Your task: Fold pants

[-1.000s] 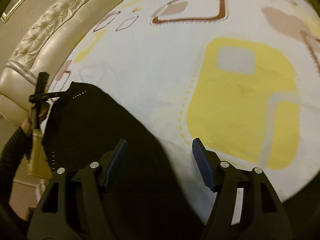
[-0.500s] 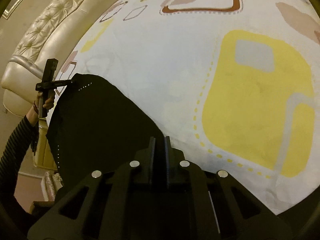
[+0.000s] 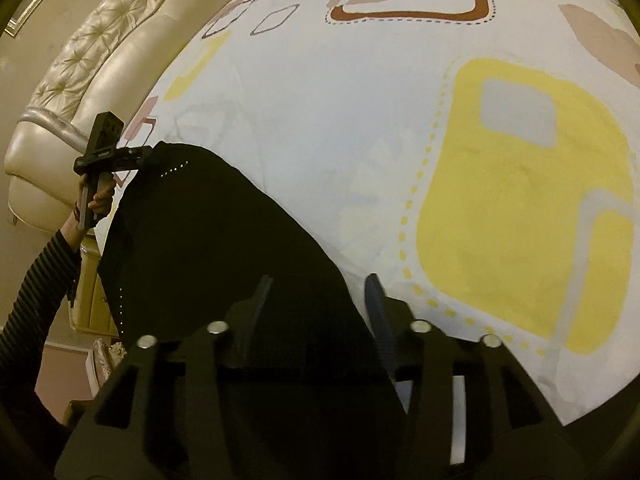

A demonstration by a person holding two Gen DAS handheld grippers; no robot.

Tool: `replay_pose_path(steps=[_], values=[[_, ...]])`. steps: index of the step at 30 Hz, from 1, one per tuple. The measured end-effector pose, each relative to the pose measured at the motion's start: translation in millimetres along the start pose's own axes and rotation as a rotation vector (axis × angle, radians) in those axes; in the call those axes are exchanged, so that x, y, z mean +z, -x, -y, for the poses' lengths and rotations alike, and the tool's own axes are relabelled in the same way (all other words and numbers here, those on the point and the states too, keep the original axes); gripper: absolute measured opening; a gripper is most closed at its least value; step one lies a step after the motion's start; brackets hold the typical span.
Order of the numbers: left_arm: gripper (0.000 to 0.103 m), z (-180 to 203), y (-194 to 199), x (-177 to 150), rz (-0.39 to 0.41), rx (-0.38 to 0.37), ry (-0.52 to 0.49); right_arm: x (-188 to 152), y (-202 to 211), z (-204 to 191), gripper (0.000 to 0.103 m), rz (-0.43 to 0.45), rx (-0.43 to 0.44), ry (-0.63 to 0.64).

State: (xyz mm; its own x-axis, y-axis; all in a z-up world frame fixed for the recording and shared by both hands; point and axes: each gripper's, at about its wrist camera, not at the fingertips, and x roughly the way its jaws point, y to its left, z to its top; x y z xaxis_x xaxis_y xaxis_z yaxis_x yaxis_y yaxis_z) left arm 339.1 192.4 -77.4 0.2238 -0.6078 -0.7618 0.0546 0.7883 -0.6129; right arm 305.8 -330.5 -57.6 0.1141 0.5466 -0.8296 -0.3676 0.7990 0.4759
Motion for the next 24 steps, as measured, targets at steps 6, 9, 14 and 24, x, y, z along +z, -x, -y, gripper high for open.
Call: replay_pose_path(steps=[6, 9, 14, 24], values=[[0.031, 10.9, -10.0, 2.8, 0.005, 0.103, -0.042, 4.6, -15.5, -6.4, 0.008, -0.028, 0.032, 0.006], [0.006, 12.4, -12.5, 5.9, -0.008, 0.124, -0.049, 4.7, -12.4, -11.9, 0.008, -0.007, -0.018, 0.027], [0.006, 31.2, 10.9, 3.4, 0.112, 0.106, -0.107, 1.6, 12.9, -15.8, 0.007, 0.096, -0.038, 0.017], [0.005, 78.5, 84.9, -52.3, 0.284, -0.046, -0.178, -50.8, 67.1, -78.0, 0.007, 0.307, -0.075, 0.118]])
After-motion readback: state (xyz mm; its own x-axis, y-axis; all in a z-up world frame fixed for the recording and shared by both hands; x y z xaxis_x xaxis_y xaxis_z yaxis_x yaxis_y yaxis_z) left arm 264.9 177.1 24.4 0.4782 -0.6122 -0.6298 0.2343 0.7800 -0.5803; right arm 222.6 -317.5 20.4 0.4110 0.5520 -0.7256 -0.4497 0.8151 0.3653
